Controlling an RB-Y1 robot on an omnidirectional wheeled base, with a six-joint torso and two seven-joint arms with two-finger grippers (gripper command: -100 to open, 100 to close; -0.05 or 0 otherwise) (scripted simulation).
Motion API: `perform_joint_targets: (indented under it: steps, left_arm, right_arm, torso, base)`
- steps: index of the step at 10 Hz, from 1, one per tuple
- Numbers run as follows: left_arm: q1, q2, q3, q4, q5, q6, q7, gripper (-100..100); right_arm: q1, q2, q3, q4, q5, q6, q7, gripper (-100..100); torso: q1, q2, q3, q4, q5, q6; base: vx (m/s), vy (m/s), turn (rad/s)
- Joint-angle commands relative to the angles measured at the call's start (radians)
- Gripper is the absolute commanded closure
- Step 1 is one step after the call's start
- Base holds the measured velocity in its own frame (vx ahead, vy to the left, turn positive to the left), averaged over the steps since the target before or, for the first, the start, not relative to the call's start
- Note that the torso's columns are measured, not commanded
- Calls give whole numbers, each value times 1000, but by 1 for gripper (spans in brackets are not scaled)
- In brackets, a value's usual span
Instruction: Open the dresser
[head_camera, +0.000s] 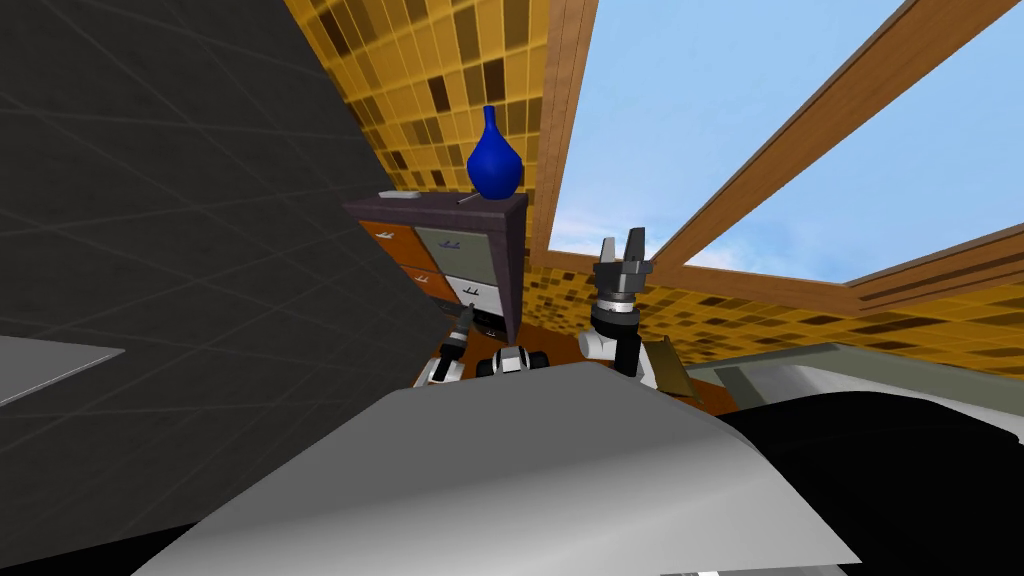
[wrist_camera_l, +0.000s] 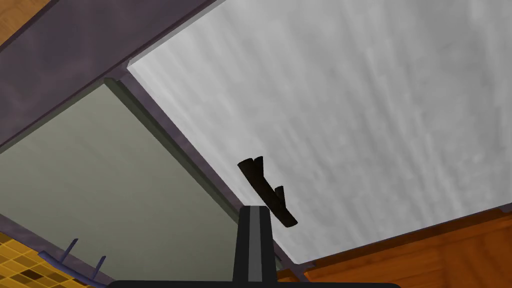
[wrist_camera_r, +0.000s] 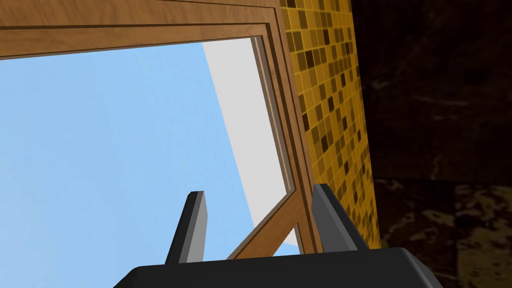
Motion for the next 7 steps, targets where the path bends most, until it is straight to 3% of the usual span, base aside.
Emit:
perform_joint_targets:
  steps: [1, 2, 4, 5, 6, 7]
  left_arm:
    - [7, 6, -2, -10, 0, 1, 3, 100]
    - [-2, 12, -7, -18, -3, 20, 6, -100]
    - [-9, 16, -10, -24, -5, 35, 8, -100]
    - [-5, 15, -9, -22, -4, 28, 7, -100]
    - [-9, 19, -10, -50, -4, 59, 13, -100]
    - [-9, 17, -9, -35, -4, 42, 10, -100]
  right_arm:
    - [0, 0, 0, 0, 0, 0, 0, 0]
    - [0, 0, 0, 0, 0, 0, 0, 0]
    - [1, 0, 0, 0, 0, 0, 0, 0]
    - [1, 0, 0, 0, 0, 0, 0, 0]
    - [1, 0, 0, 0, 0, 0, 0, 0]
    - [1, 0, 0, 0, 0, 0, 0, 0]
  torso:
    - [-2, -2, -2, -1, -1, 0]
    - [-5, -8, -5, -2, -2, 0]
    - [-4, -15, -10, -4, -1, 0]
    - [-4, -10, -7, -3, -1, 0]
    - [-2, 1, 0, 0, -1, 0]
    - [-3, 2, 1, 1, -1, 0]
  base:
    - [-77, 34, 3]
    - [72, -7, -92]
    - [185, -7, -71]
    - [89, -15, -9]
    - [103, -31, -28]
    - [66, -20, -6]
